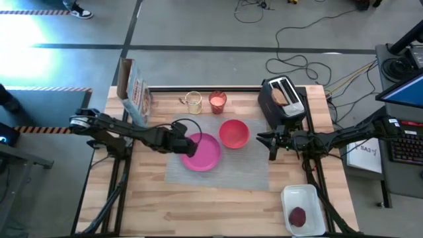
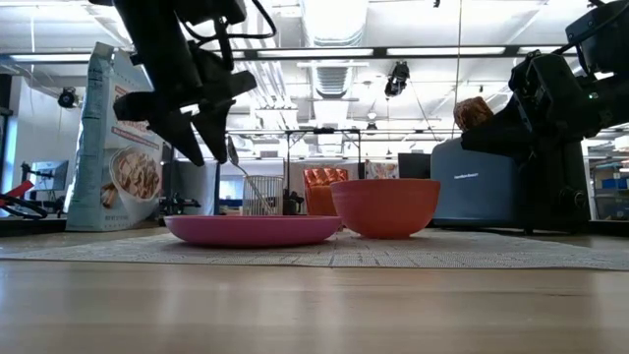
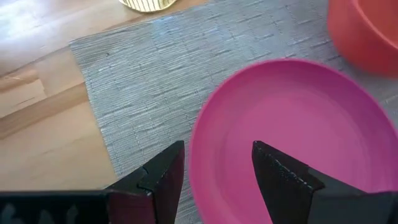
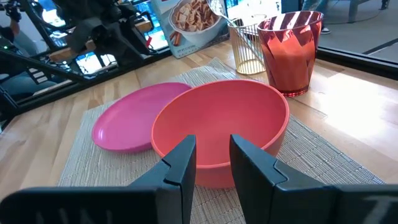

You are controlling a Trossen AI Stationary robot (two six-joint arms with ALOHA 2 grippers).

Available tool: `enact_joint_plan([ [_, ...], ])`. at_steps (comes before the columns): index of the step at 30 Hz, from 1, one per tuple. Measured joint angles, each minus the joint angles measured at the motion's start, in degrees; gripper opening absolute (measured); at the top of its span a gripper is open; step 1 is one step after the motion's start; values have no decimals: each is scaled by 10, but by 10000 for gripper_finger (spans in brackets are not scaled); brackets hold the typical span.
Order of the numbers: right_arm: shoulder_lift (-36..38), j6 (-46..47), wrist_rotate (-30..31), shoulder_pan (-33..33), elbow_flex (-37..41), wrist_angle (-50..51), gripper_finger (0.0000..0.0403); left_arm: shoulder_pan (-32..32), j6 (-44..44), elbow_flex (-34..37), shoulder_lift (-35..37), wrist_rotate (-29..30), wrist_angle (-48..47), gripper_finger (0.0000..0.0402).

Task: Arrange a breakfast setting
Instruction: Pour the cereal from the cereal box into the red bowl

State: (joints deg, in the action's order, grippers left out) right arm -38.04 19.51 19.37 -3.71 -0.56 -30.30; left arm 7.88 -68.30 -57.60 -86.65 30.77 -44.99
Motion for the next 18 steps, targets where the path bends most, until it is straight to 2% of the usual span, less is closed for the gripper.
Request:
enact_joint_plan([
  [5, 0, 0, 0, 0, 0, 0, 86, 1, -53, 4, 0, 2, -35, 172],
  [11, 0, 0, 0, 0, 0, 0, 86, 8, -141, 4, 0, 2, -121, 172],
  [18, 0, 0, 0, 0, 0, 0, 86, 14, -274, 4, 0, 3, -210, 176],
])
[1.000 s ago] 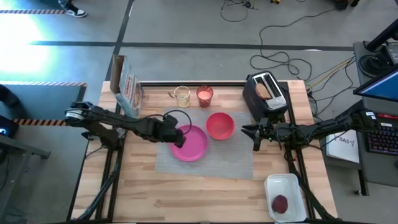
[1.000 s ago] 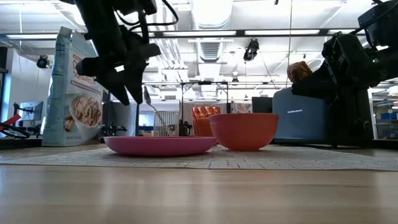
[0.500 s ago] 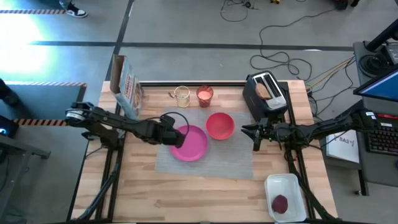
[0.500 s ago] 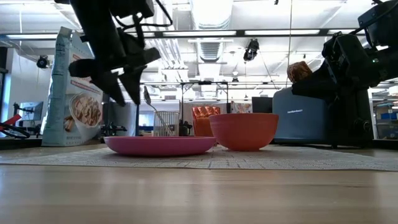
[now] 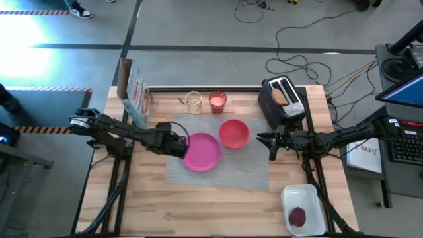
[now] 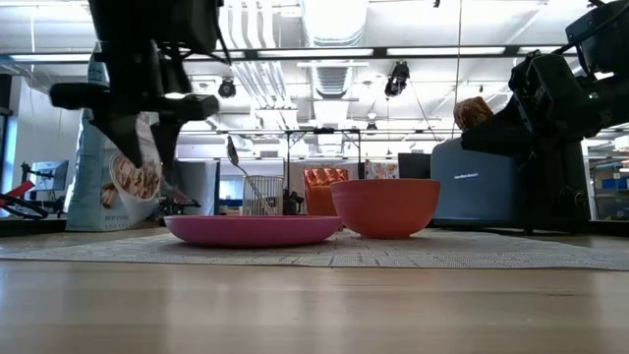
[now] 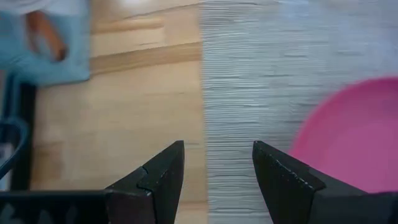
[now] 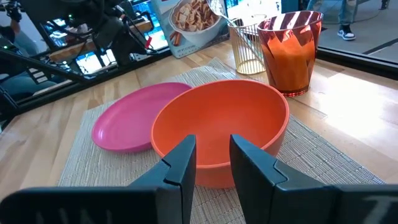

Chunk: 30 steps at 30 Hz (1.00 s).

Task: Arrange a breakfast setting
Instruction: Pour the cereal from the cereal box into the red bowl

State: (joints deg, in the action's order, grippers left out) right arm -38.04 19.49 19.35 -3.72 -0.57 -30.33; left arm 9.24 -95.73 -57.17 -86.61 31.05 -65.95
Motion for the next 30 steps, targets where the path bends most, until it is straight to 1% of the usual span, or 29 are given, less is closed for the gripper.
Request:
enact_joint_plan([
  [4, 0, 0, 0, 0, 0, 0, 86, 5, -78, 0, 0, -1, -54, 190],
  [9, 0, 0, 0, 0, 0, 0, 86, 11, -138, 0, 0, -4, -132, 211],
  [15, 0, 0, 0, 0, 0, 0, 86, 11, -217, 8, 0, -5, -212, 216],
  [25, 0, 0, 0, 0, 0, 0, 86, 11, -311, 86, 3, -4, -223, 216],
  [30, 0, 0, 0, 0, 0, 0, 86, 11, -344, 114, 5, 18, -220, 216],
])
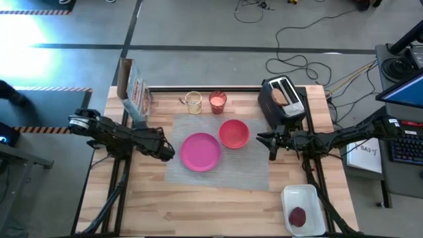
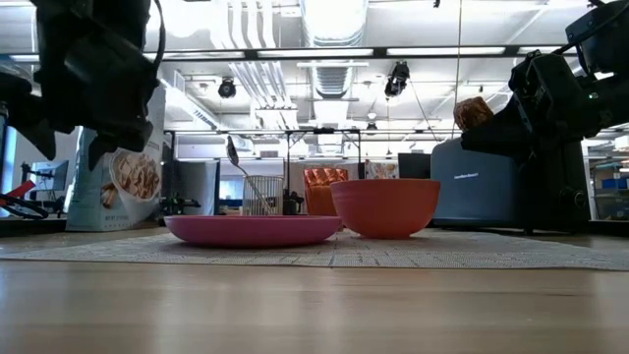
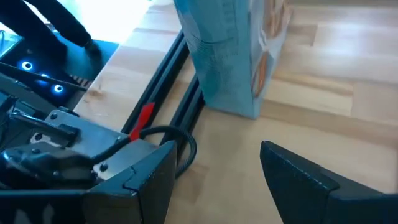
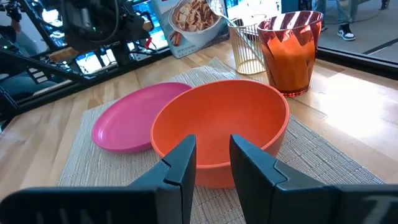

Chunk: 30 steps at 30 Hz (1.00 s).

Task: Arrange a breakfast setting
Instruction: Pour the cereal from the cereal box into the red bowl

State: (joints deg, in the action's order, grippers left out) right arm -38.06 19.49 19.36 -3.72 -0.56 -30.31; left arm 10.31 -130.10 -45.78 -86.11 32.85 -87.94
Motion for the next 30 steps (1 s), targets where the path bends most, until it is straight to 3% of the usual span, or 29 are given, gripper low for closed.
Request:
enact_joint_plan([
  [4, 0, 0, 0, 0, 0, 0, 86, -1, -23, 18, 0, 27, 4, 223],
  [14, 0, 0, 0, 0, 0, 0, 86, -40, -35, 16, 0, 37, 0, 273],
  [21, 0, 0, 0, 0, 0, 0, 86, -72, -35, 15, 0, 43, -1, 287],
  [30, 0, 0, 0, 0, 0, 0, 86, -96, -13, 14, 0, 117, 36, 288],
])
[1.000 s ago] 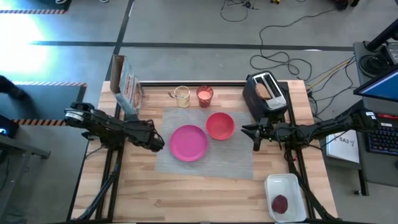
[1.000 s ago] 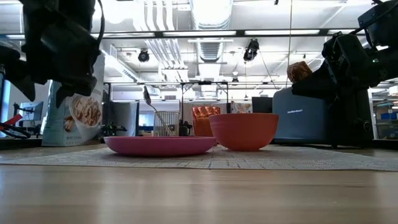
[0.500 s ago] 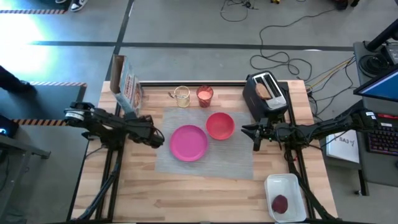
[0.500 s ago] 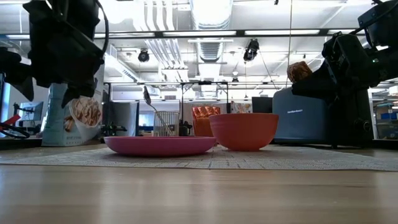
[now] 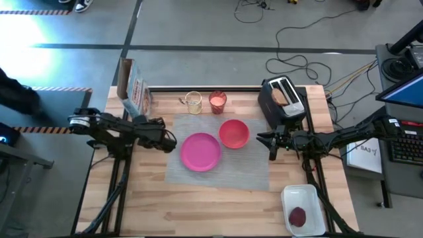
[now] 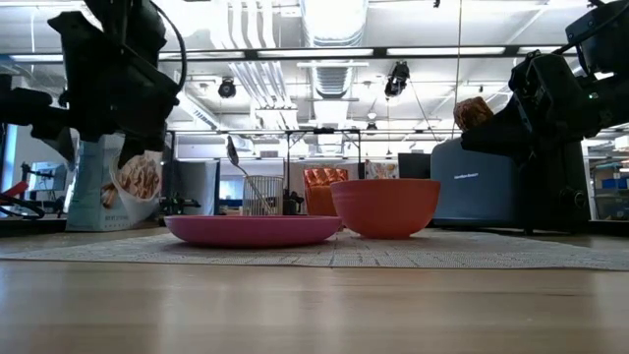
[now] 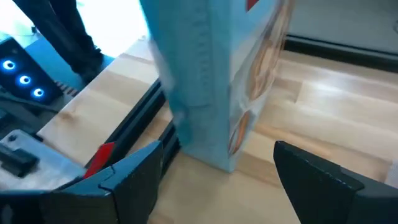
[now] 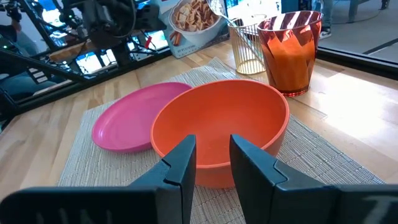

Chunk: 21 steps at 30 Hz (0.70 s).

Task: Arrange a breakfast setting
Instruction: Pour the cereal from the cereal box into the red bowl

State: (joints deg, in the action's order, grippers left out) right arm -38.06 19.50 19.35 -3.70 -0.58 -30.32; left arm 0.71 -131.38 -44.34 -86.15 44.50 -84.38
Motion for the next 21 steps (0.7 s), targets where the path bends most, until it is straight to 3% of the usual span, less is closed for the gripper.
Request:
enact_joint_plan([
  [13, 0, 0, 0, 0, 0, 0, 86, -70, 44, 1, 0, 33, 16, 288],
  [21, 0, 0, 0, 0, 0, 0, 86, -116, 184, 2, 0, 54, 150, 288],
])
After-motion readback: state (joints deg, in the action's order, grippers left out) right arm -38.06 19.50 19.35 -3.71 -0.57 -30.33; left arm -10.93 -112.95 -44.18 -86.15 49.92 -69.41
